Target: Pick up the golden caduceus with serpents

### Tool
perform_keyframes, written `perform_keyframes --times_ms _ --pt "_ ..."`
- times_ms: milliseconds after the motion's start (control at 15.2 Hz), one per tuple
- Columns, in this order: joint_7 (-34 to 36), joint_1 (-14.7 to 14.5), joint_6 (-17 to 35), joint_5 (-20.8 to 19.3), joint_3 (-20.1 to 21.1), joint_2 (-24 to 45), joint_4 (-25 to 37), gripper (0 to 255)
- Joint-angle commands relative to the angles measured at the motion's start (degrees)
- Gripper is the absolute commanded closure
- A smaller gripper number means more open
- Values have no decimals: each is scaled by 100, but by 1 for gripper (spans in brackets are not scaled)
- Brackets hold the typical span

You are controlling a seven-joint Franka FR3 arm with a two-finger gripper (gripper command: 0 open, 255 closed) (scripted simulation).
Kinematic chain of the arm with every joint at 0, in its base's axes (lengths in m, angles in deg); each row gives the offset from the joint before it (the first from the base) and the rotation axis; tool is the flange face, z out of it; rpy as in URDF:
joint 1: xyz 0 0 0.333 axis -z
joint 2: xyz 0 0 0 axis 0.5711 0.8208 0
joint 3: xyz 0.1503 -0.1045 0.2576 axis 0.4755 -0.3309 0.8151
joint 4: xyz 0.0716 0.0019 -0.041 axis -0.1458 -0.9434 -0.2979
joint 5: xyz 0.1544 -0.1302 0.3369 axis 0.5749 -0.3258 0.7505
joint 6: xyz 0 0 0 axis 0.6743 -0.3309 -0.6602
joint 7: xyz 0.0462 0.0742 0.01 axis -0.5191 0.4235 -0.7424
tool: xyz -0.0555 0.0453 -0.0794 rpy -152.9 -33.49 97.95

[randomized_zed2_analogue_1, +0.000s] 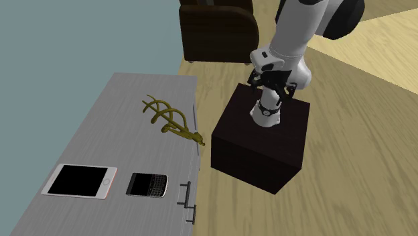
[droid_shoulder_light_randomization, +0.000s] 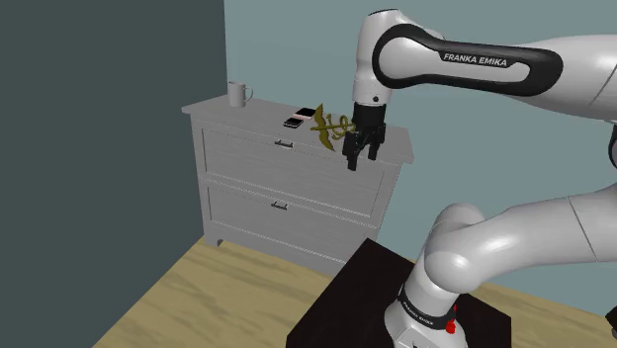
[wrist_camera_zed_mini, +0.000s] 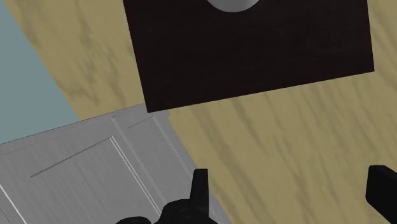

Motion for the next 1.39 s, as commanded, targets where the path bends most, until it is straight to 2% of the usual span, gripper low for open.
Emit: perform_keyframes --times_ms 0,660,1320 --pt "0 0 0 0 0 0 0 0" --pt "325 516 539 -303 -509 1922 1563 0" --pt "529 937 528 -275 -1081 3751 3599 0"
